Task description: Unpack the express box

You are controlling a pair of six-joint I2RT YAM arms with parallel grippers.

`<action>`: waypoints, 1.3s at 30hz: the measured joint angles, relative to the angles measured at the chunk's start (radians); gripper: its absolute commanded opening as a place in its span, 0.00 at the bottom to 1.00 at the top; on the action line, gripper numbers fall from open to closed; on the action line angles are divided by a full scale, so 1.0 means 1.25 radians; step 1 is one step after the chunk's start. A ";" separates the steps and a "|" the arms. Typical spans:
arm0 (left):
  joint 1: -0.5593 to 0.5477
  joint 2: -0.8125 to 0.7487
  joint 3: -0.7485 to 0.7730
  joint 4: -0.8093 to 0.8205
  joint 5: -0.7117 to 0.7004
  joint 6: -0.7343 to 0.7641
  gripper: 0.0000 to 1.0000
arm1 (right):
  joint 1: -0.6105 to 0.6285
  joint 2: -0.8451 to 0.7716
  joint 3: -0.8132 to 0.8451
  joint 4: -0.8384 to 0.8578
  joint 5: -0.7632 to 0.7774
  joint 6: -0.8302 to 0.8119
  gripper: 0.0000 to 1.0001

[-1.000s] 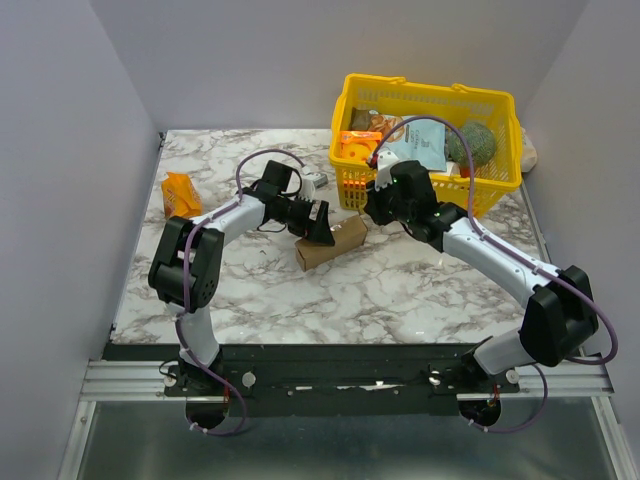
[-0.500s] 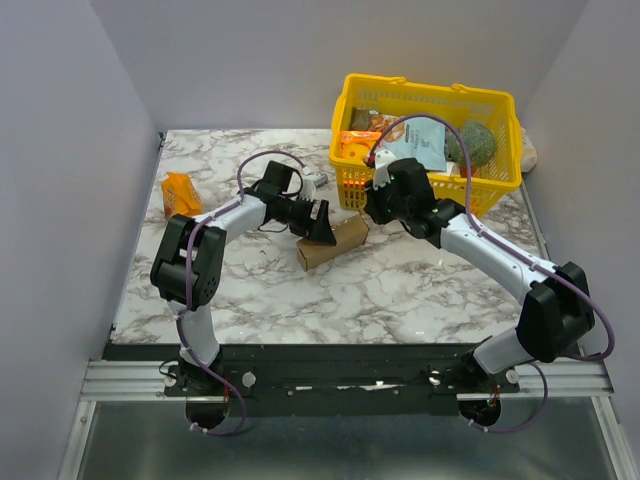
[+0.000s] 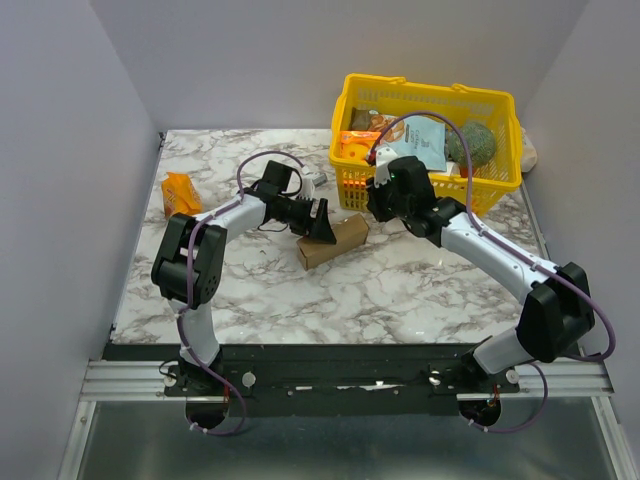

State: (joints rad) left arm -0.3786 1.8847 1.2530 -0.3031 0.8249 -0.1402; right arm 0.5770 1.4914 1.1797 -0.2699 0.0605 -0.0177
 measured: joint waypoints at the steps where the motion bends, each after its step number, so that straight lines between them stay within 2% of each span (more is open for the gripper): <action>1: 0.000 0.000 0.000 0.002 0.000 -0.001 0.82 | 0.000 0.000 0.000 -0.001 0.001 -0.001 0.00; 39: 0.003 0.007 0.000 0.009 0.013 -0.003 0.82 | 0.000 0.034 0.007 0.004 -0.011 -0.001 0.00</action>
State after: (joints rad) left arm -0.3748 1.8935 1.2530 -0.2924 0.8417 -0.1444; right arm 0.5770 1.5341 1.1889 -0.2646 0.0471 -0.0193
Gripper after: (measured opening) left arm 0.825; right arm 0.242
